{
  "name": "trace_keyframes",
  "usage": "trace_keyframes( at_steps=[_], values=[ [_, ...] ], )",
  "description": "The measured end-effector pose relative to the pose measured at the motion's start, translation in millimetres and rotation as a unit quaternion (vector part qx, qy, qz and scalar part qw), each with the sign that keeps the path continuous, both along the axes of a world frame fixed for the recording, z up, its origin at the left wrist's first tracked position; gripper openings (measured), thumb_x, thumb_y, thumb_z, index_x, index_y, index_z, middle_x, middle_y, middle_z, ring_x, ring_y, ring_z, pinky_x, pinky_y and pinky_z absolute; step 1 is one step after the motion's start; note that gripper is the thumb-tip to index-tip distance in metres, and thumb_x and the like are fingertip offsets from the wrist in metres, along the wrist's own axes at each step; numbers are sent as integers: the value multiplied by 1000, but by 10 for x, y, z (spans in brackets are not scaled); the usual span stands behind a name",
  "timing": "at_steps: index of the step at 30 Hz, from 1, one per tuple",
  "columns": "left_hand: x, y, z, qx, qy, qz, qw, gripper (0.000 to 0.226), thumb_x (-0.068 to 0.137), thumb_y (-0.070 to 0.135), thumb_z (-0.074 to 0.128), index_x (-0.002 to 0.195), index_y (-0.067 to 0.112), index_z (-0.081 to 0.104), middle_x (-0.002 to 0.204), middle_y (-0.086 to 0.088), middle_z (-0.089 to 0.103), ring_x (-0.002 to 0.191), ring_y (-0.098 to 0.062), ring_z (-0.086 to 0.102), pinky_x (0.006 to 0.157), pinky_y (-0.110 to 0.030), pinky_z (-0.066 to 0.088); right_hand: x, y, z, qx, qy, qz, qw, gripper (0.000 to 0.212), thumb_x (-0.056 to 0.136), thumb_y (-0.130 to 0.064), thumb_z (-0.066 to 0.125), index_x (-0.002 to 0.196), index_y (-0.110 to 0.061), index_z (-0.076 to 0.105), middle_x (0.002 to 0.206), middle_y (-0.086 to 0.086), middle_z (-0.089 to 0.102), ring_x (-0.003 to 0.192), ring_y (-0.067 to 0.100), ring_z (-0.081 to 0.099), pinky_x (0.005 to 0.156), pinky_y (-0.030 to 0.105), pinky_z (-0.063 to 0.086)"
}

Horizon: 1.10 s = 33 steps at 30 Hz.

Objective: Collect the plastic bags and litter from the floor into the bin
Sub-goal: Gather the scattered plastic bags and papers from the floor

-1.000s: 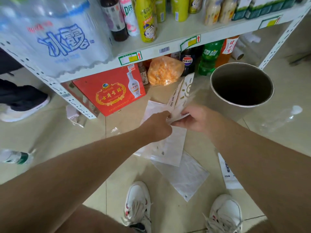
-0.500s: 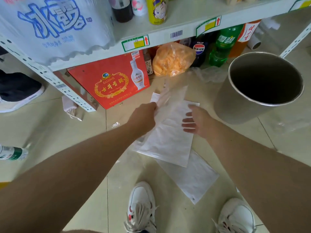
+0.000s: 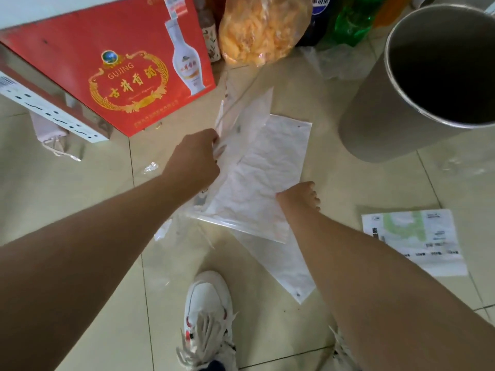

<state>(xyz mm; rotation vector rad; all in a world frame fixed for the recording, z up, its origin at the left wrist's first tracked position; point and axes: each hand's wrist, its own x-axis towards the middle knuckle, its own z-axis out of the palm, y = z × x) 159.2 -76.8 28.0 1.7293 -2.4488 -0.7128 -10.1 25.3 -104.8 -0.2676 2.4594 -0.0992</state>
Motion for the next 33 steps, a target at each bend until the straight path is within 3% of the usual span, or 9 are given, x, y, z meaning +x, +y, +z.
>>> trace_keyframes(
  at_steps=[4, 6, 10, 13, 16, 20, 23, 29, 33],
  values=[
    [-19, 61, 372, -18, 0, 7, 1000, 12, 88, 13, 58, 95, 23, 57, 85, -4, 63, 70, -27, 61, 58, -32, 50, -77, -50, 214, -124, -88, -28, 988, 42, 80, -19, 61, 119, -4, 62, 117, 17, 66, 104, 37, 64, 93, 42, 51],
    [11, -33, 429, -21, -10, 8, 1000, 14, 88, 13, 57, 90, 26, 53, 81, -2, 60, 70, -26, 60, 54, -29, 45, -40, -215, 260, -172, -127, -40, 976, 34, 79, -15, 61, 108, 2, 66, 100, 16, 69, 89, 36, 68, 74, 36, 56],
    [102, -75, 773, -28, -13, 40, 999, 15, 85, 9, 55, 95, 21, 56, 82, -3, 59, 72, -28, 60, 56, -28, 46, 146, -423, 971, -297, -189, -5, 936, 13, 84, -15, 57, 83, -3, 55, 79, 11, 51, 67, 22, 50, 49, 26, 32],
    [-78, -15, 692, -2, 0, 51, 999, 12, 84, 12, 56, 96, 13, 58, 86, -7, 61, 76, -31, 61, 62, -33, 52, 157, -457, 1234, -358, -249, -28, 899, 14, 74, -17, 58, 70, -9, 47, 72, 10, 53, 66, 24, 56, 54, 27, 44],
    [-272, 121, 609, 41, 11, 51, 998, 20, 78, 7, 53, 97, 11, 58, 87, -6, 59, 80, -31, 61, 61, -31, 47, 175, -407, 1450, -390, -309, -21, 867, 10, 82, -13, 57, 85, -4, 55, 81, 12, 63, 72, 27, 65, 67, 44, 62],
    [-416, 163, 665, 75, 48, 90, 992, 26, 70, 16, 47, 94, 12, 56, 90, -7, 62, 84, -31, 61, 72, -39, 54, 288, -450, 1625, -417, -336, -16, 844, 9, 85, -13, 55, 89, -6, 55, 84, 14, 63, 73, 27, 65, 70, 48, 63],
    [-444, 163, 726, 49, 55, 86, 994, 5, 82, 17, 47, 78, 19, 50, 76, 0, 57, 76, -28, 61, 62, -33, 47, 428, -487, 1782, -442, -363, -5, 820, 22, 90, -24, 56, 94, -4, 61, 85, 9, 66, 76, 24, 67, 60, 37, 61],
    [-322, 50, 798, 62, 116, 163, 978, 51, 87, 58, 39, 96, 15, 64, 91, -2, 69, 86, -25, 66, 79, -39, 54, 530, -546, 1819, -496, -426, -64, 754, 53, 105, -44, 26, 85, -18, 69, 78, -4, 73, 63, 10, 68, 57, 23, 52],
    [-205, -23, 820, 44, 116, 172, 977, 43, 84, 54, 51, 86, 12, 60, 77, 1, 63, 69, -17, 60, 59, -31, 48, 673, -602, 1788, -486, -443, -70, 750, 53, 104, -43, 27, 89, -16, 70, 82, -2, 75, 72, 14, 69, 69, 28, 56]
  ],
)
